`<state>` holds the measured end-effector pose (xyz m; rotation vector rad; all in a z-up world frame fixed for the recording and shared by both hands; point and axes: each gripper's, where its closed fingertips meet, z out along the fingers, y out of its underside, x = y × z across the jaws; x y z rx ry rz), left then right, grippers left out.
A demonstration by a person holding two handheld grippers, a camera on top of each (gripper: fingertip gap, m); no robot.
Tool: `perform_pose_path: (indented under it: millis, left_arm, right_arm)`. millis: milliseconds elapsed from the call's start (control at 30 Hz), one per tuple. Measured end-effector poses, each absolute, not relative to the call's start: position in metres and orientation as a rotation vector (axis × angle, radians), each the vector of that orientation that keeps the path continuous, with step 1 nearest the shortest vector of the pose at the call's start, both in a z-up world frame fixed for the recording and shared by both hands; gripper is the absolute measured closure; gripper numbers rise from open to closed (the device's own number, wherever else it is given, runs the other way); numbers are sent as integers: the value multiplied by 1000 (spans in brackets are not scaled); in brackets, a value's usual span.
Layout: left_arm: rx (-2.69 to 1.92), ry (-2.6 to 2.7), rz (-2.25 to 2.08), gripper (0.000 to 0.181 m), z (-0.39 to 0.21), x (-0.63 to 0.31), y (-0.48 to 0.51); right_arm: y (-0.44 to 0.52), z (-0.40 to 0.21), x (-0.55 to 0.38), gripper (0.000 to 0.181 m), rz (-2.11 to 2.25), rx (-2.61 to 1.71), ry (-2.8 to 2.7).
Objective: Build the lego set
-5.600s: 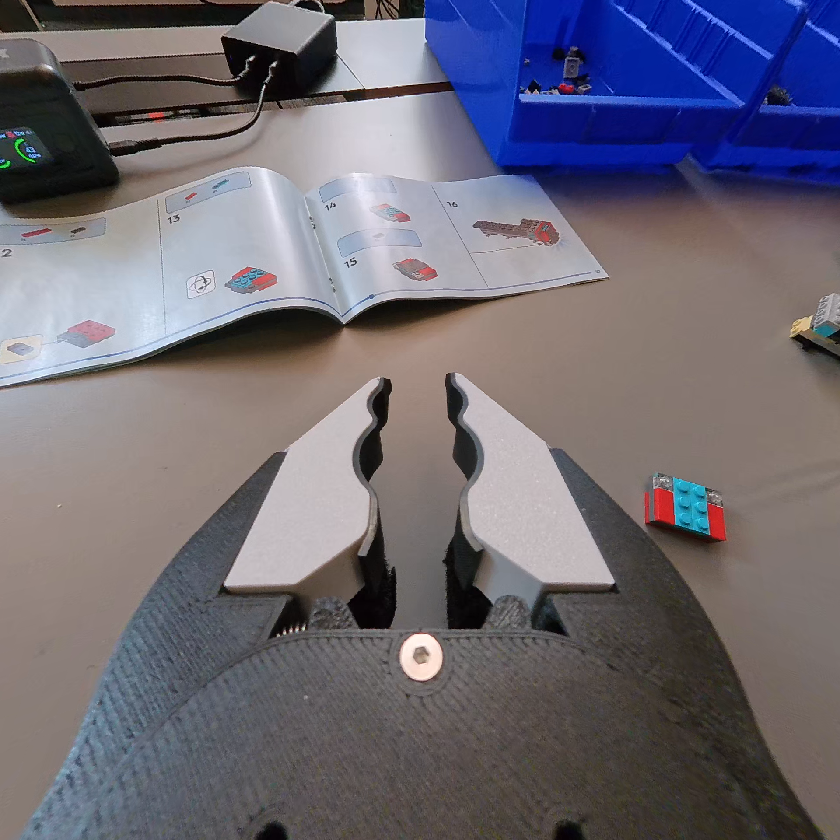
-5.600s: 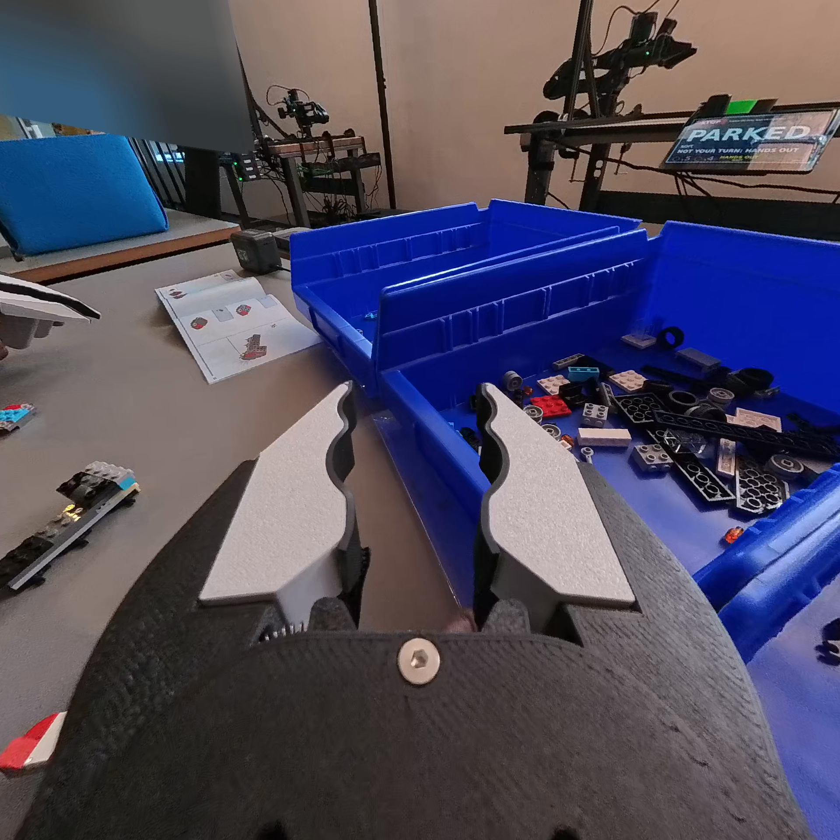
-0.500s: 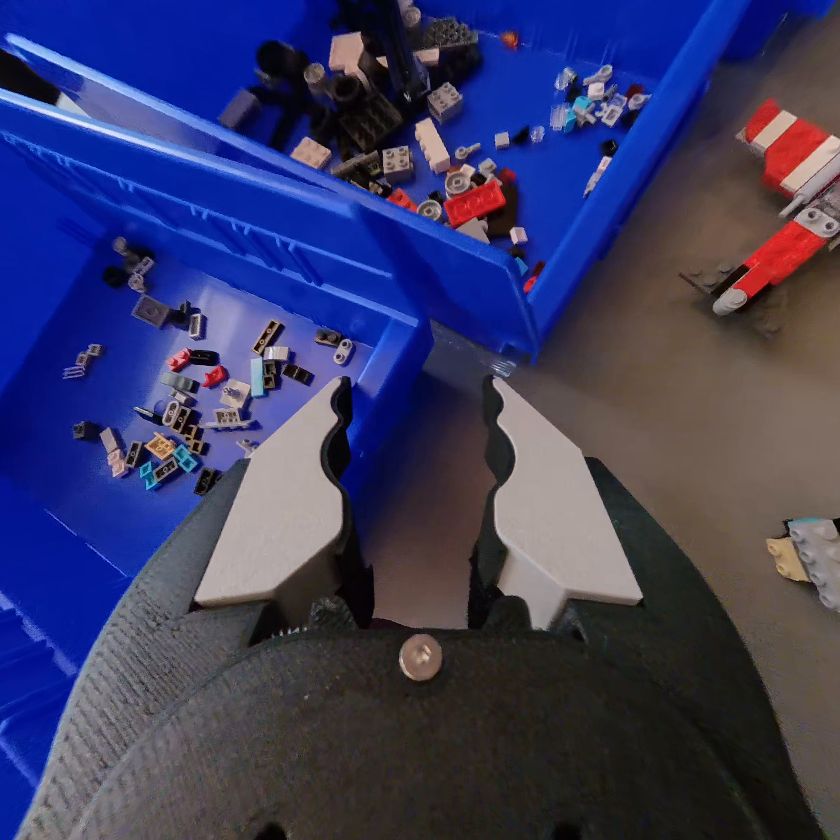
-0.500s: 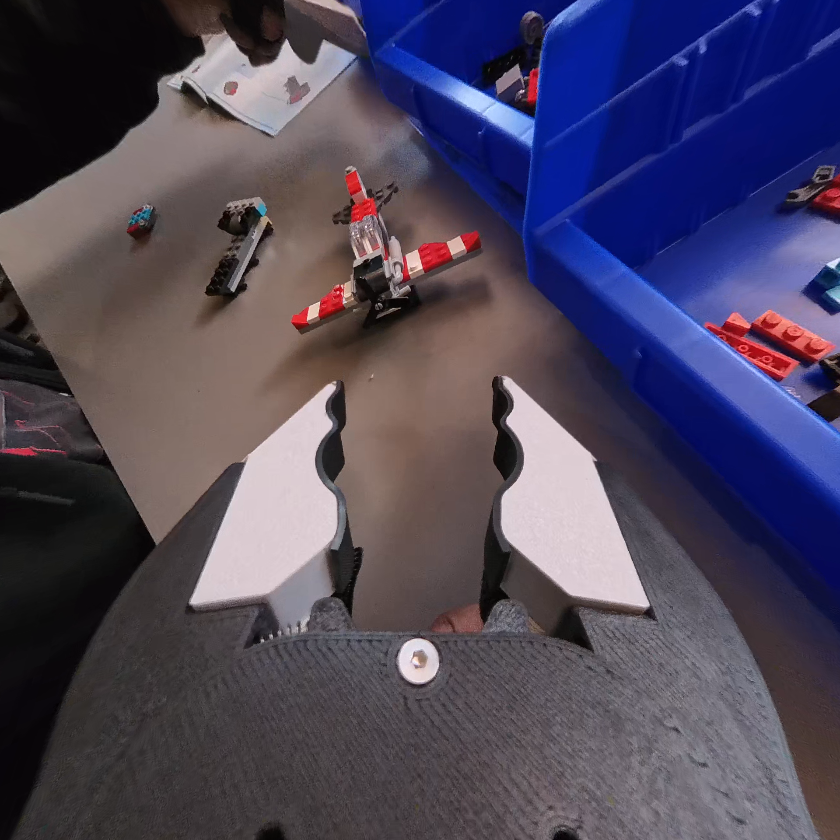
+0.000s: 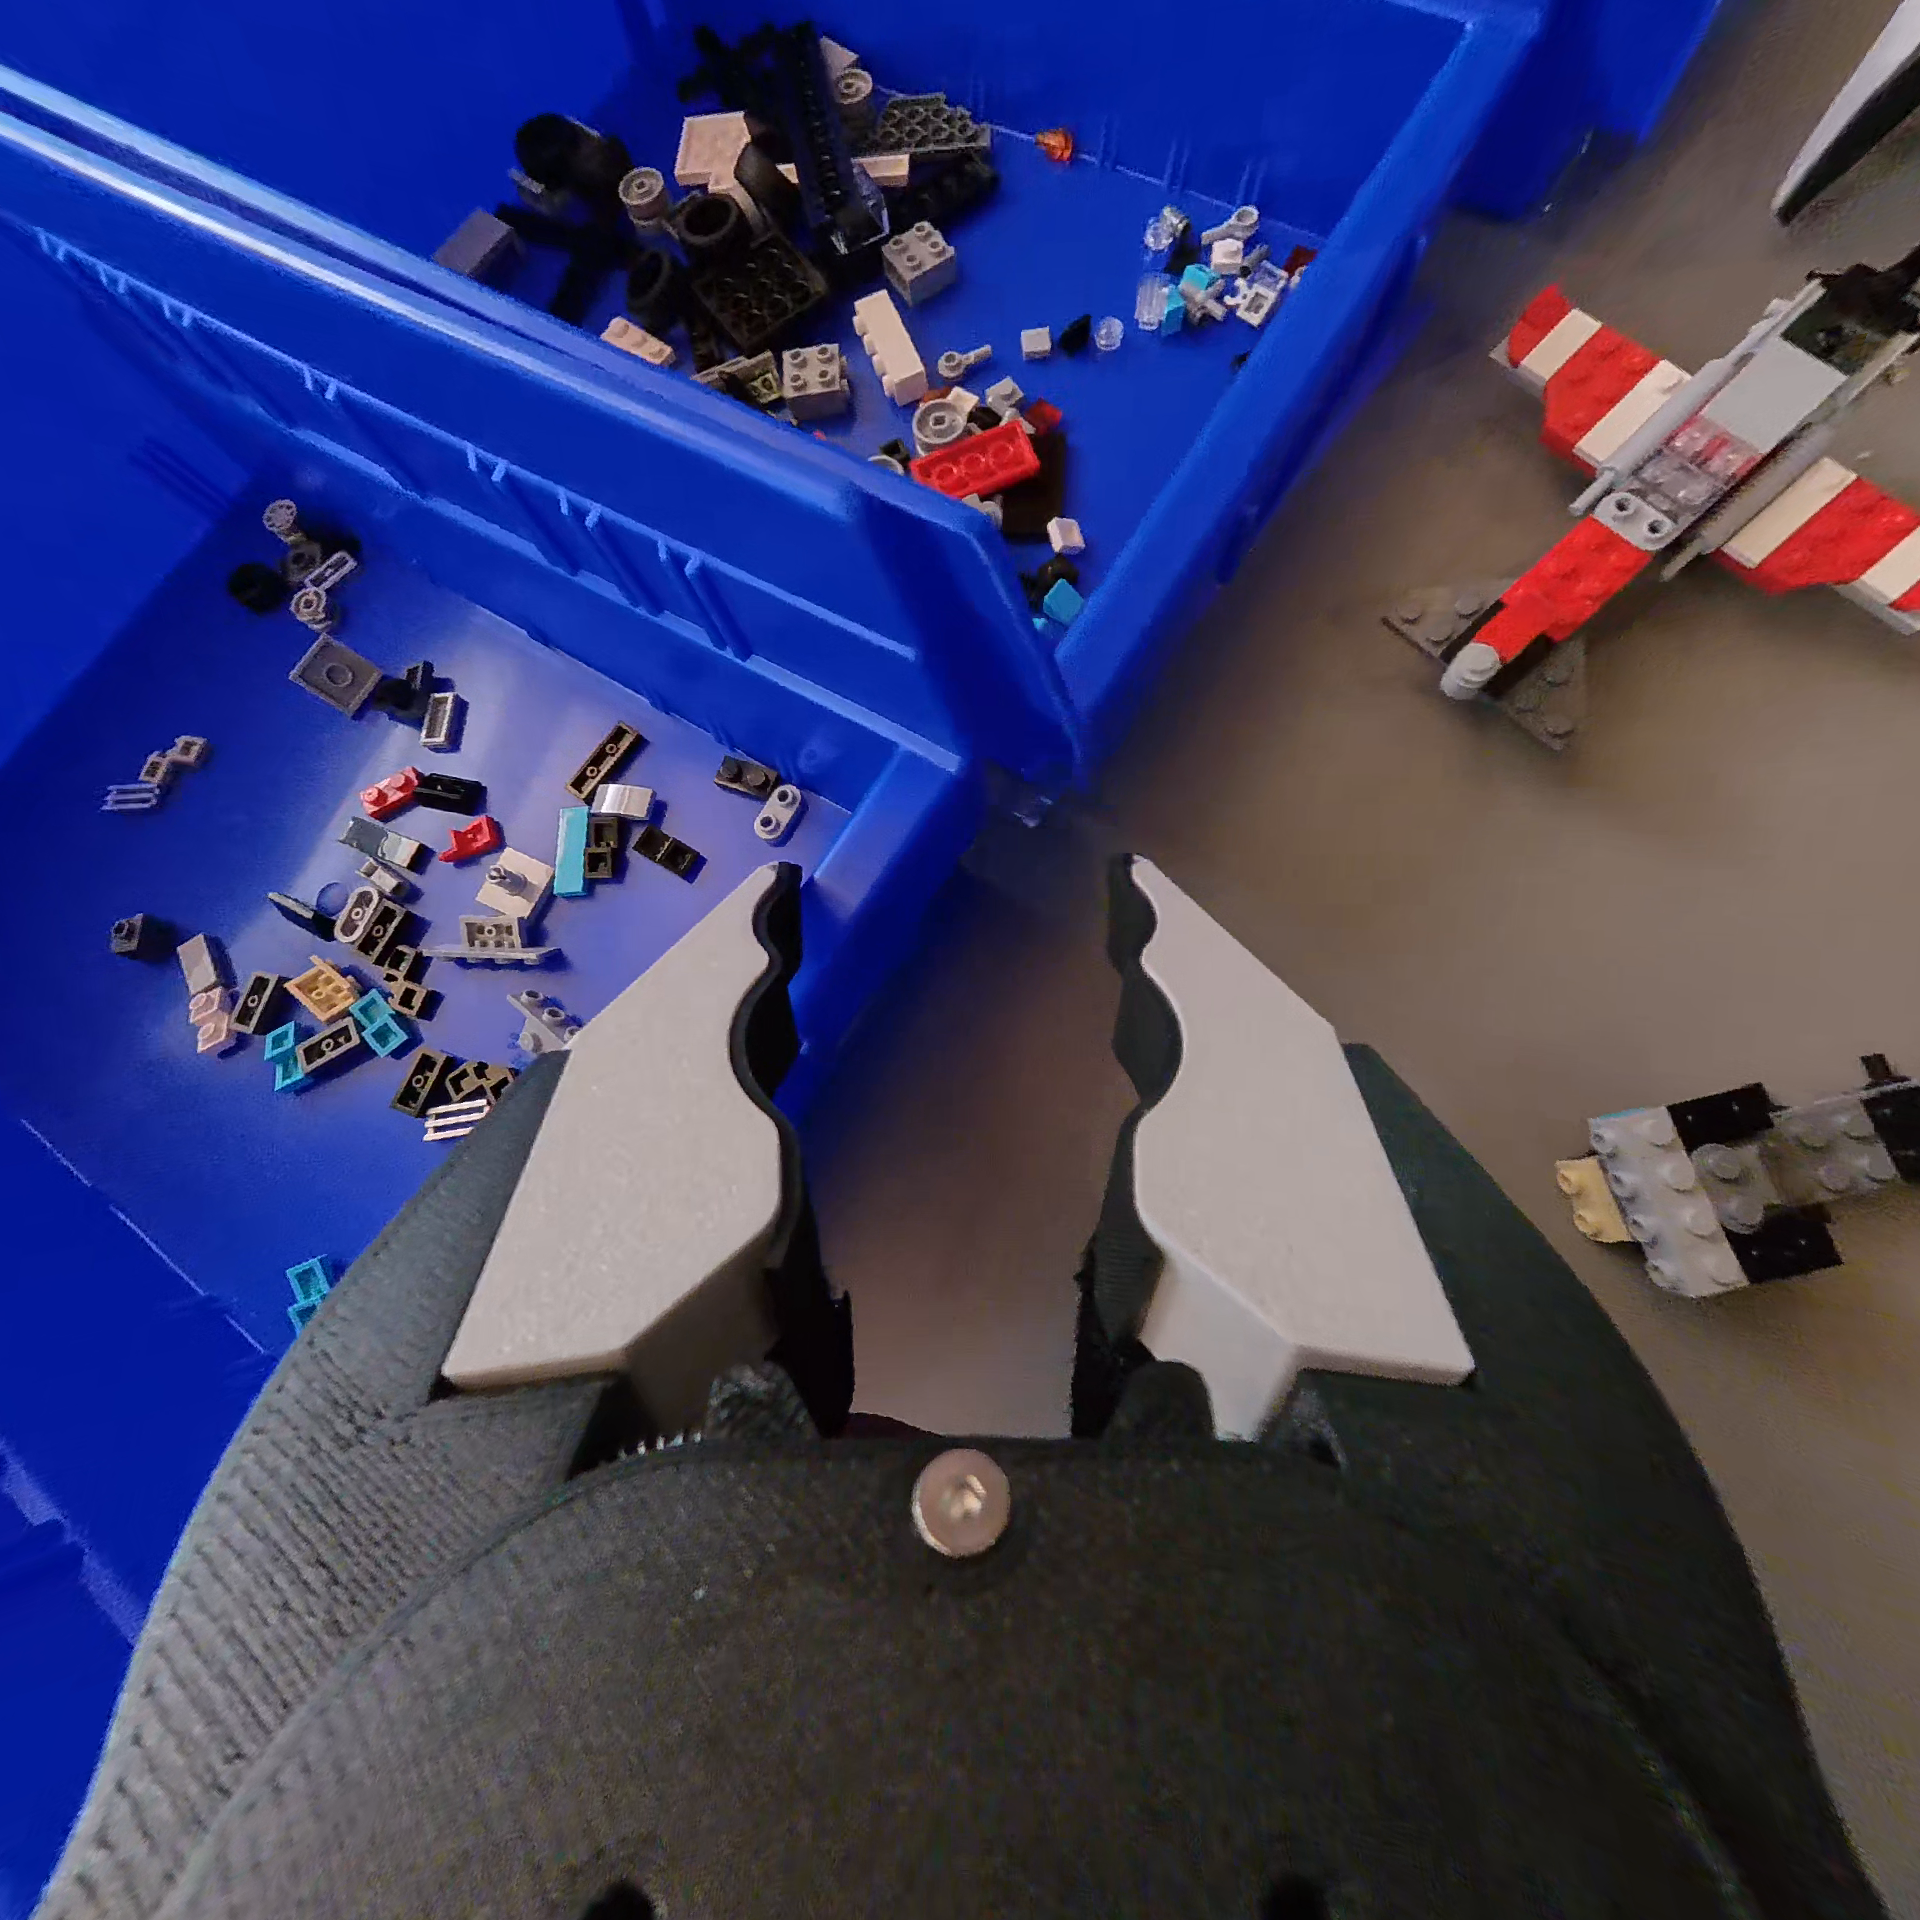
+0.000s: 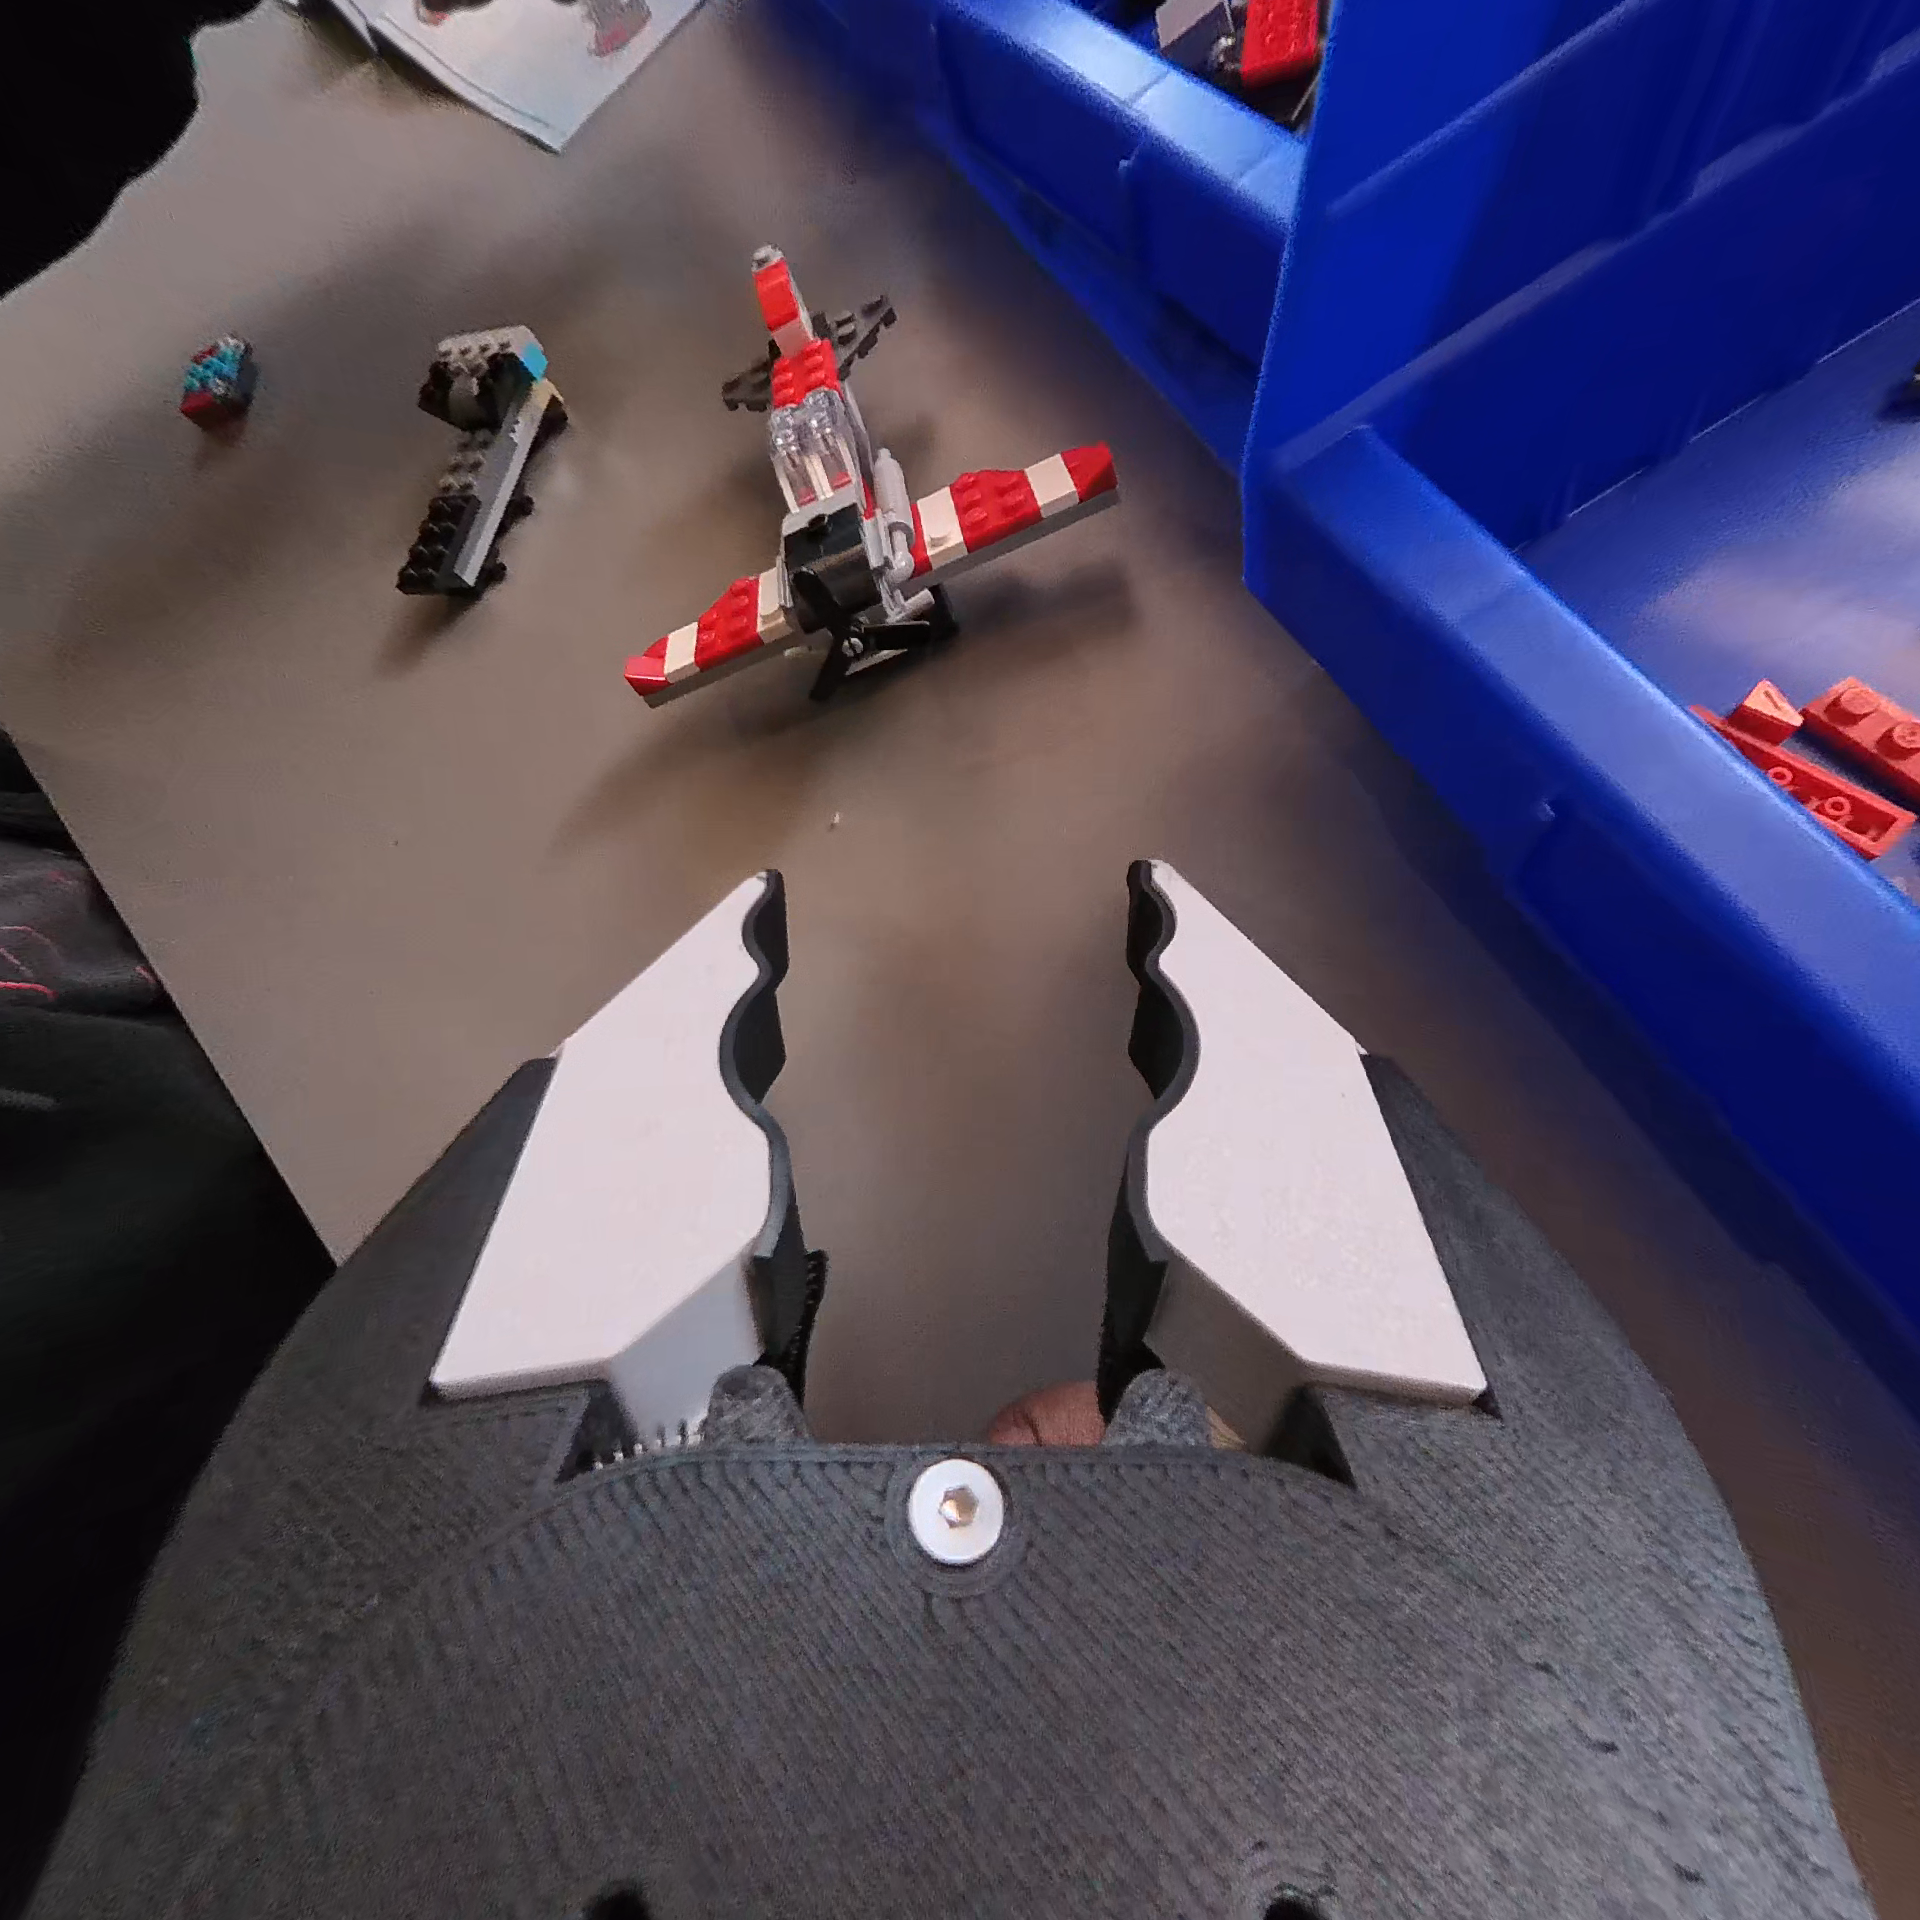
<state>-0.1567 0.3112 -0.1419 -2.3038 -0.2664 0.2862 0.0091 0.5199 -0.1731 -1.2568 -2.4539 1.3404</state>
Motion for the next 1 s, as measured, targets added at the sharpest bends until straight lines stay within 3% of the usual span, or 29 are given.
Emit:
perform_pose_path:
  millis: [133, 300, 600, 1000]
  left_arm:
    - [-2277, -261, 296, 118, -139, -151, 310]
    - [-2050, -400, 452, 118, -91, -165, 280]
    - [-1453, -1055, 685, 124, -40, -224, 69]
    - [-1634, -1265, 528, 117, -138, -233, 14]
  right_arm:
    - [520, -176, 9, 111, 1302, -1261, -2467]
    - [521, -175, 7, 111, 1306, -1273, -2437]
    - [520, -178, 6, 111, 1279, -1282, -2463]
    - [522, -176, 7, 111, 1271, -1282, -2425]
